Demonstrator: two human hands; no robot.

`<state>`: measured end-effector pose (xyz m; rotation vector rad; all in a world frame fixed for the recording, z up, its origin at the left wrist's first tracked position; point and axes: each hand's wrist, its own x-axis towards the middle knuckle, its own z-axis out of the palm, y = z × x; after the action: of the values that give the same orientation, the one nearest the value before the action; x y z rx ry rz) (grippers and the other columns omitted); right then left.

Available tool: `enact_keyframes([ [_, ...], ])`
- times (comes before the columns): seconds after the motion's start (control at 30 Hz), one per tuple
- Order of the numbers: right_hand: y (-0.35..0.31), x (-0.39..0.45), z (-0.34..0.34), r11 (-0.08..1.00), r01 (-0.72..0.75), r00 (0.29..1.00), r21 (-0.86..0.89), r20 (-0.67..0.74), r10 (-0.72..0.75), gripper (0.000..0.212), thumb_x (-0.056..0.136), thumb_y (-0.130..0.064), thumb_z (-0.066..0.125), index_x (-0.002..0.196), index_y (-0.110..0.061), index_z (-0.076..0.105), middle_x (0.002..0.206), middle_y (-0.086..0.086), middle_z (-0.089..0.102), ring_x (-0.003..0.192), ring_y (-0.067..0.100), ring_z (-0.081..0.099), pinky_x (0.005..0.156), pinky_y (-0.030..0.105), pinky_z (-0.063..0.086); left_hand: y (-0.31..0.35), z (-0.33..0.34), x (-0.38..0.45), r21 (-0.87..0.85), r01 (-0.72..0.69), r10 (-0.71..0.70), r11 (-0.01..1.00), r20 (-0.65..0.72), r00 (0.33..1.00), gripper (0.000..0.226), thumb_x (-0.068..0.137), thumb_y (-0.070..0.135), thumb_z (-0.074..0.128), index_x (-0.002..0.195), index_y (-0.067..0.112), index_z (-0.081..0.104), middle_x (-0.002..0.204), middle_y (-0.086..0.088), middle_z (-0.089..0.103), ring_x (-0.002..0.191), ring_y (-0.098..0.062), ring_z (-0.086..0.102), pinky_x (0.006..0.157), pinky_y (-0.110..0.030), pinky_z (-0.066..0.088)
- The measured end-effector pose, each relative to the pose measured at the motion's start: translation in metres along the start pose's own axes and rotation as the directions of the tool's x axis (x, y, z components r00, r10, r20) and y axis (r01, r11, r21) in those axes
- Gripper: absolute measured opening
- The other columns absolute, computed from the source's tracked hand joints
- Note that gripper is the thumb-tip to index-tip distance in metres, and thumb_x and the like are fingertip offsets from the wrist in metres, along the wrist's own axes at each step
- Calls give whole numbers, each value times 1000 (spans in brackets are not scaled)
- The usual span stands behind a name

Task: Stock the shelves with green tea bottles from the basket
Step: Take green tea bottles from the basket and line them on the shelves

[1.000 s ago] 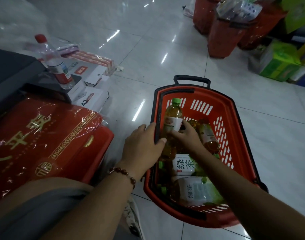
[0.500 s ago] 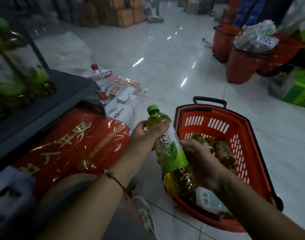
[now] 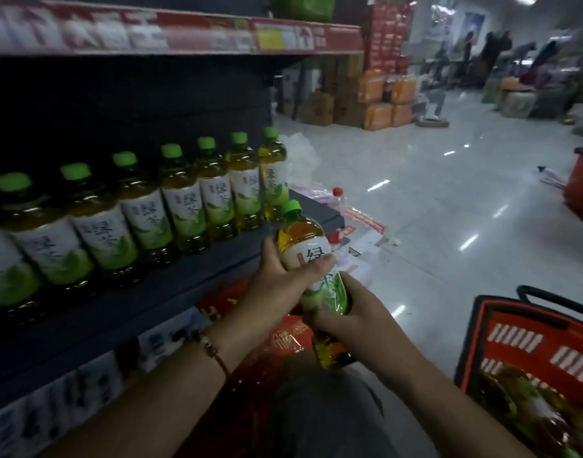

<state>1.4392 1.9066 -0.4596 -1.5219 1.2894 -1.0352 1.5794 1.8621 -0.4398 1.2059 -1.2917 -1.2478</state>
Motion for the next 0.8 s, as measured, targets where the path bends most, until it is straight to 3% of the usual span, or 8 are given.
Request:
enact_keyframes([
  [0.1, -19, 21, 30, 995, 89, 991, -35, 104, -85, 46, 81, -13, 76, 117, -37, 59, 100, -7, 73, 88, 14, 72, 75, 31, 60, 6, -55, -13, 18, 2, -2, 1000, 12, 1000, 66, 74, 30, 86, 121, 48, 44, 110, 5, 70, 92, -13, 73, 78, -42, 62],
  [0.2, -32, 33, 72, 985, 171, 957, 9, 235, -168, 52, 81, -9, 78, 123, -33, 59, 101, -19, 72, 88, -1, 69, 70, 15, 51, 1, -103, -28, -20, -29, 27, 999, -121, 992, 75, 78, 13, 81, 133, 43, 39, 112, 4, 70, 90, -10, 73, 64, -33, 61],
  [0.3, -26, 35, 116, 983, 170, 931, 71, 315, -184, 54, 85, -14, 77, 126, -40, 55, 110, -21, 70, 100, -1, 67, 76, 14, 50, -10, -141, -43, -17, -43, 37, 999, -269, 962, 83, 76, 11, 83, 138, 40, 36, 117, 2, 68, 96, -17, 71, 66, -37, 62],
  [0.4, -16, 27, 143, 982, 154, 909, 107, 374, -183, 58, 84, -16, 77, 127, -45, 51, 115, -26, 68, 107, -5, 64, 85, 15, 51, -19, -169, -58, 43, -81, 90, 996, -325, 941, 78, 76, 10, 83, 117, 58, 35, 116, 6, 65, 100, -13, 68, 64, -30, 61],
  [0.5, -15, 20, 160, 982, 167, 891, 88, 414, -189, 55, 82, -15, 78, 122, -43, 53, 109, -32, 67, 100, -9, 63, 80, 8, 46, -24, -187, -75, 38, -100, 106, 994, -368, 924, 80, 76, 8, 83, 109, 64, 35, 115, 5, 65, 97, -10, 69, 61, -28, 59],
  [0.7, -26, 14, 217, 961, 234, 867, 145, 416, -274, 55, 79, -9, 82, 124, -32, 60, 109, -10, 73, 99, 6, 68, 82, 21, 51, -24, -232, -117, 60, -152, 163, 987, -416, 894, 85, 76, 4, 82, 113, 68, 41, 115, 9, 69, 103, -7, 69, 72, -31, 61],
  [0.8, -42, 14, 250, 943, 293, 833, 158, 442, -333, 54, 78, -17, 84, 124, -36, 62, 108, -7, 73, 99, 11, 69, 86, 32, 56, -15, -264, -141, 60, -156, 166, 986, -476, 863, 90, 76, 7, 82, 132, 61, 37, 117, 5, 69, 104, -10, 69, 73, -36, 62],
])
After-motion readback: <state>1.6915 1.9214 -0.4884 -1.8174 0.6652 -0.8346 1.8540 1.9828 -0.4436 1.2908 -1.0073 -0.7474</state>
